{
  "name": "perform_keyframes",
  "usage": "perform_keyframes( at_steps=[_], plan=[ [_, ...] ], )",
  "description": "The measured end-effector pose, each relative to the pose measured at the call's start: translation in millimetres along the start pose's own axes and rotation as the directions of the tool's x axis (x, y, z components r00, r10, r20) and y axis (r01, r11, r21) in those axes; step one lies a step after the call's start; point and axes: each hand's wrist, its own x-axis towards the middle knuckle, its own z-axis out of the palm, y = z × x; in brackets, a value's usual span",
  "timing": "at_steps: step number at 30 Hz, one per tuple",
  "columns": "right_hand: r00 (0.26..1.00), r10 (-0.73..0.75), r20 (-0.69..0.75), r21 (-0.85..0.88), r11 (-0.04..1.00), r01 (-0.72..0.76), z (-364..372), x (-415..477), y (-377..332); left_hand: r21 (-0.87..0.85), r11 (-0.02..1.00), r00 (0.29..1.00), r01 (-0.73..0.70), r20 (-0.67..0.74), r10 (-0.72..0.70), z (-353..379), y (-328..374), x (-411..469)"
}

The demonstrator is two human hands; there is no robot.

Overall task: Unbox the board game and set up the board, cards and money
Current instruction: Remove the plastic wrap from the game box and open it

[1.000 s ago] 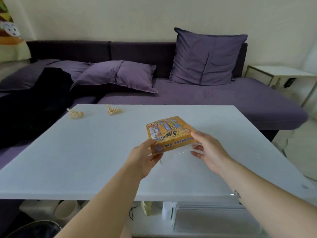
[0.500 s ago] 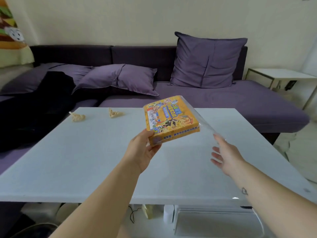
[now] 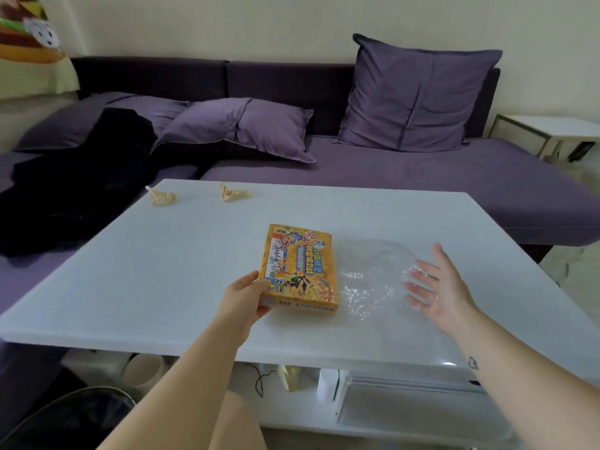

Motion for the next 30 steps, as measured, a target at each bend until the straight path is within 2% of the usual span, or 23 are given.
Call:
perform_keyframes(
  at_steps=[4,6,9,12,17,22,25,27,30],
  plan=[
    [0.998,-0.069,-0.01,-0.268,0.961,0.064,-5.5,7.1,11.8,0.184,0.981,0.985,-0.056,-0.15,0.084,-3.0,-6.1,9.4],
    [0.996,-0.076,0.048,-0.285,0.955,0.087,-2.2,6.4,11.0,0.282,0.956,0.966,-0.086,-0.213,0.15,-2.6,-8.0,12.7],
    [0.991,-0.01,0.137,-0.226,0.973,0.041,7.1,2.3,6.2,0.397,0.911,0.924,-0.112,-0.296,0.242,-1.4,-12.4,15.9],
    [0.979,0.066,0.193,-0.084,0.995,-0.05,13.5,-2.2,3.8,0.489,0.866,0.871,-0.105,-0.376,0.317,-0.4,-15.8,21.2],
    [0.96,0.132,0.248,0.127,0.978,-0.168,14.7,-3.1,4.8,0.475,0.875,0.832,-0.097,-0.443,0.333,5.4,-17.2,28.5],
    [0.965,0.115,0.237,0.174,0.972,-0.158,16.0,-2.8,14.4,0.446,0.876,0.806,-0.186,-0.44,0.395,6.0,-20.0,24.7],
    [0.967,0.133,0.219,0.153,0.974,-0.169,15.8,-1.0,21.0,0.584,0.79,0.855,-0.188,-0.299,0.424,2.6,-17.9,25.5],
    [0.961,0.155,0.231,0.12,0.975,-0.186,16.1,0.5,24.8,0.677,0.717,0.902,-0.167,-0.189,0.388,0.6,-13.1,26.1],
    [0.935,0.205,0.29,0.068,0.97,-0.233,19.5,-0.2,28.4,0.71,0.689,0.929,-0.147,-0.14,0.342,-3.3,-6.9,29.9]
  ],
)
